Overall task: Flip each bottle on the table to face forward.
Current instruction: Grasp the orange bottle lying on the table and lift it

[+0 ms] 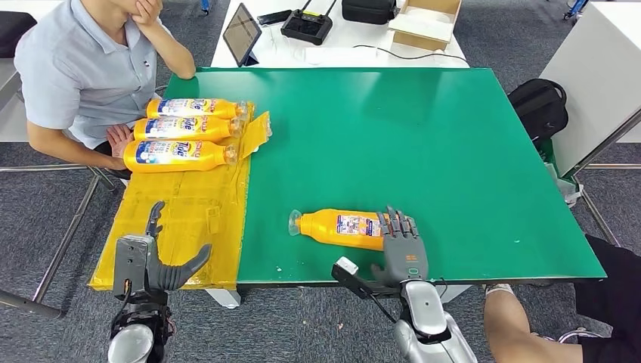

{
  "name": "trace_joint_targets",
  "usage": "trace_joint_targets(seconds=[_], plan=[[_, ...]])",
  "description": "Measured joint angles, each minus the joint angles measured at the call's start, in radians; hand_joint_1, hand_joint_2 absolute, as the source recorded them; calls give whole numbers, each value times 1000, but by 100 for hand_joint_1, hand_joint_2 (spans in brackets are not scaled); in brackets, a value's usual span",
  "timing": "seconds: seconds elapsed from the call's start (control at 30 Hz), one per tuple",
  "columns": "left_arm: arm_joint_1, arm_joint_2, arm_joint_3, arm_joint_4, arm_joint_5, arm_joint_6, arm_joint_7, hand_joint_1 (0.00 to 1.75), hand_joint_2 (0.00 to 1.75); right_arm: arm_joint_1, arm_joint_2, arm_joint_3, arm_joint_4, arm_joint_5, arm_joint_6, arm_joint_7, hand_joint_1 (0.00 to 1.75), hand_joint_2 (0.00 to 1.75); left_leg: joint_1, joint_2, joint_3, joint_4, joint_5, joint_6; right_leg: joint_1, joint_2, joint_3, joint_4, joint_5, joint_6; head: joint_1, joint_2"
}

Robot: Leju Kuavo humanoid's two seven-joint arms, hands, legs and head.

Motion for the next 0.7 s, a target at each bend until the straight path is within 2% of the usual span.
trace_joint_targets(seconds=[0.2,0.7], plan=[[-17,-5,-2,6,10,-1,-2,0,175,-65,1,-17,82,-37,-33,-44,0,175,0,0,0,0,0,0,0,0,0,0,0,0,0,0],[-64,-6,-25,59,49,-1,-4,0,175,-248,9,-44,367,-125,-32,-89,0,175,0,0,2,0,0,0,0,0,1,0,0,0,0,0]])
